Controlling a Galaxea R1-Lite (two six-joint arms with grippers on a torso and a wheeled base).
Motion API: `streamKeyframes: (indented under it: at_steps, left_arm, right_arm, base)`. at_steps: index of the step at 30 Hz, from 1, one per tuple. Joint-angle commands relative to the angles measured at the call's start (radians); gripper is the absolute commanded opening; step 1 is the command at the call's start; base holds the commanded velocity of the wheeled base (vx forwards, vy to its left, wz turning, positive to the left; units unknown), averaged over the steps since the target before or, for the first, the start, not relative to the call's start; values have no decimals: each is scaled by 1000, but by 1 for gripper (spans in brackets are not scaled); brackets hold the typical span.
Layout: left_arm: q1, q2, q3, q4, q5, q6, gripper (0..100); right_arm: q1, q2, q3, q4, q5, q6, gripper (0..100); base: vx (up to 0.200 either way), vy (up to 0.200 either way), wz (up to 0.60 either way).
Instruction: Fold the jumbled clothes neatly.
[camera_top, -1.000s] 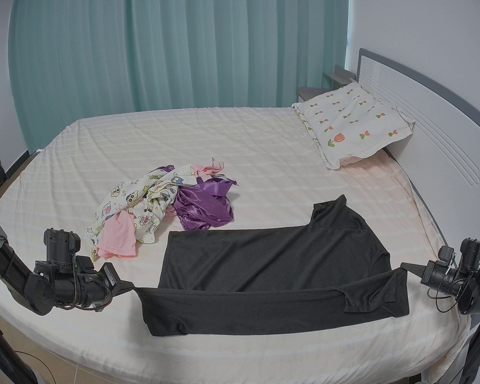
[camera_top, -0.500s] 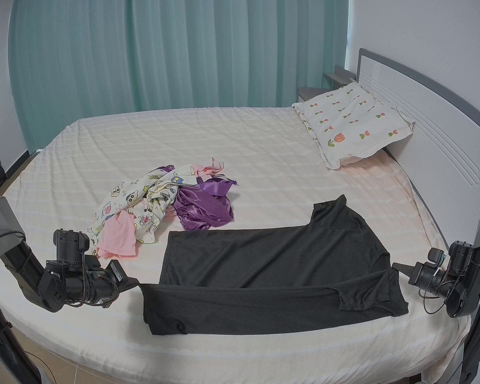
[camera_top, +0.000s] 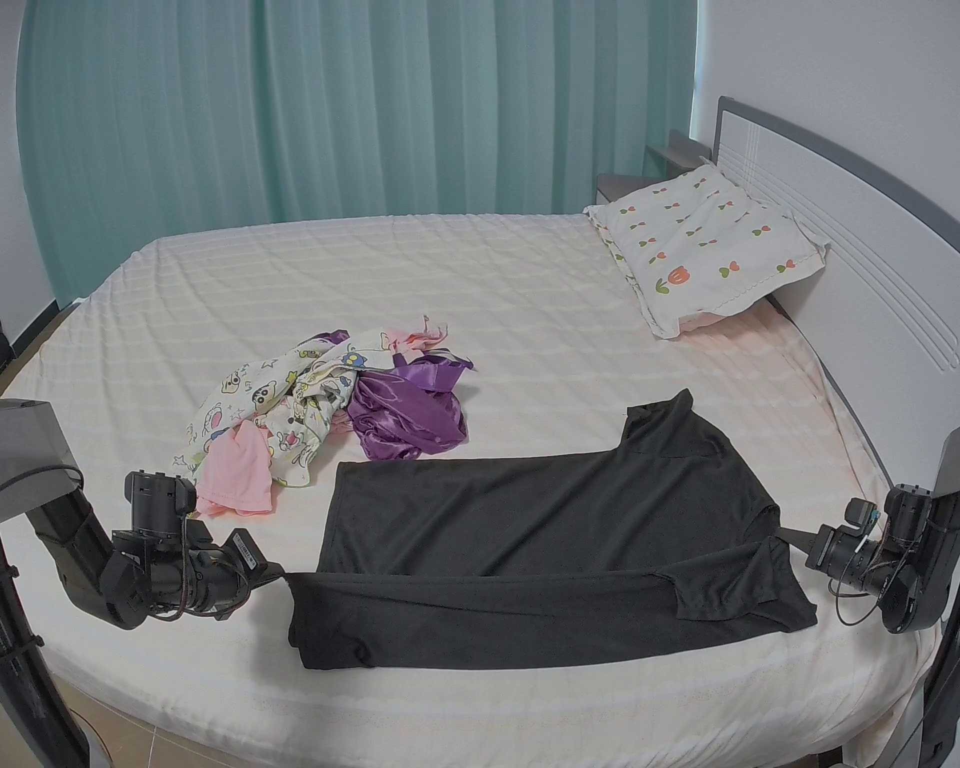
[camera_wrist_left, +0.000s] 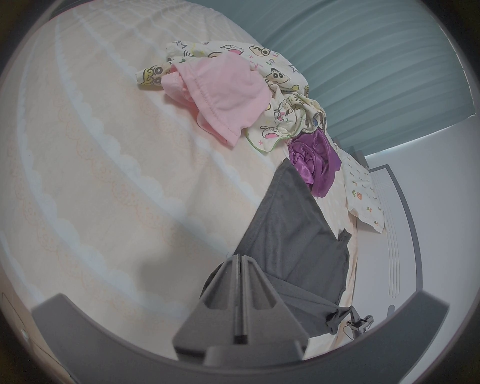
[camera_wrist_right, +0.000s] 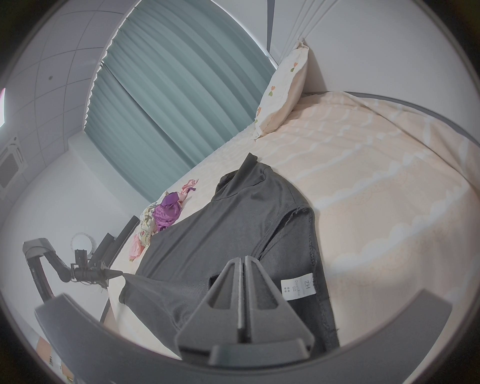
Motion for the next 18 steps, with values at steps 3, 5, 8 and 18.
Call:
streamKeyframes:
  at_steps: [3,5,8,18]
  left_arm:
    - [-16,52,0,-26,15,0,0]
    - [-23,52,-2,-29,15,-2,0]
    - [-36,52,-13,-29,16,-17,0]
    - [-53,88,-45,-31,65,-40,0]
  right_arm:
    - [3,14,-35,1,-36,43,0]
    - [3,21,-35,-1,-37,43,0]
    - [3,21,-40,-1,-39,45,0]
    - [2,38,-49,10,-54,45,0]
  base:
    - [0,0,0]
    - [0,0,0]
    - [0,0,0]
    - [0,0,0]
